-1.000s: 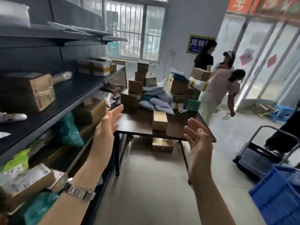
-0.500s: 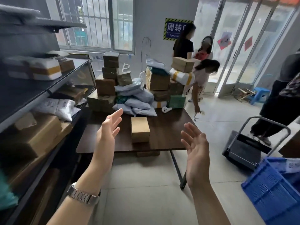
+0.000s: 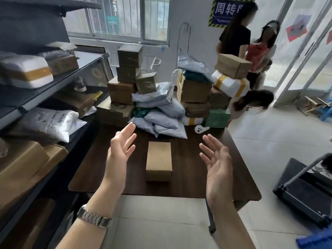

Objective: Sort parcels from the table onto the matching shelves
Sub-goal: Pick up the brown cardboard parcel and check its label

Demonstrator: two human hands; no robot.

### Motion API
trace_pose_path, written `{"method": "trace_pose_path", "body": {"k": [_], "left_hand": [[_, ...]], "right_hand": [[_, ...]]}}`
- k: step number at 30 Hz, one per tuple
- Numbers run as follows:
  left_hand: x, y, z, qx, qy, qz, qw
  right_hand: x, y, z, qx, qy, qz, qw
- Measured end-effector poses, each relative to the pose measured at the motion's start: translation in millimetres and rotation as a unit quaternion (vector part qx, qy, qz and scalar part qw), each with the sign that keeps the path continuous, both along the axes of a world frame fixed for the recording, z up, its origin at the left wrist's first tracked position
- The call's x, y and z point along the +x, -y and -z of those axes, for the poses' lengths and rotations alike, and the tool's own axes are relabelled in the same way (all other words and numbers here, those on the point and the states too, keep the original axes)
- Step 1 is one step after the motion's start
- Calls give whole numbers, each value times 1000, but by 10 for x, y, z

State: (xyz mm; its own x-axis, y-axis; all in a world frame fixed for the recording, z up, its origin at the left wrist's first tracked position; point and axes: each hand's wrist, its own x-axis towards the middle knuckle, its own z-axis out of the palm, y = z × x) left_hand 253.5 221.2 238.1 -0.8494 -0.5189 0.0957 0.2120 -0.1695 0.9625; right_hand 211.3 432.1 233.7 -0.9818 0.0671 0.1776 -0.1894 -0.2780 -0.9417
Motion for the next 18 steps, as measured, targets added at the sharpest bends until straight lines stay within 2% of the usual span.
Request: {"method": "trace_pose_path", "body": {"k": [4, 8, 11, 18], "left_hand": [[-752, 212, 179, 10, 15, 4, 1000], [-1540, 398, 345, 0, 31, 53, 998], [-2023, 570, 558, -6, 68, 78, 995], [-2818, 936, 1308, 23, 172, 57, 983]], "right_hand": [[-684, 242, 166, 10, 16, -2, 1000], [-1380, 581, 398, 36, 33, -3, 999], [-1835, 838, 613, 64, 64, 2, 996], [-2554, 1136, 1232, 31, 151, 22, 988]]}}
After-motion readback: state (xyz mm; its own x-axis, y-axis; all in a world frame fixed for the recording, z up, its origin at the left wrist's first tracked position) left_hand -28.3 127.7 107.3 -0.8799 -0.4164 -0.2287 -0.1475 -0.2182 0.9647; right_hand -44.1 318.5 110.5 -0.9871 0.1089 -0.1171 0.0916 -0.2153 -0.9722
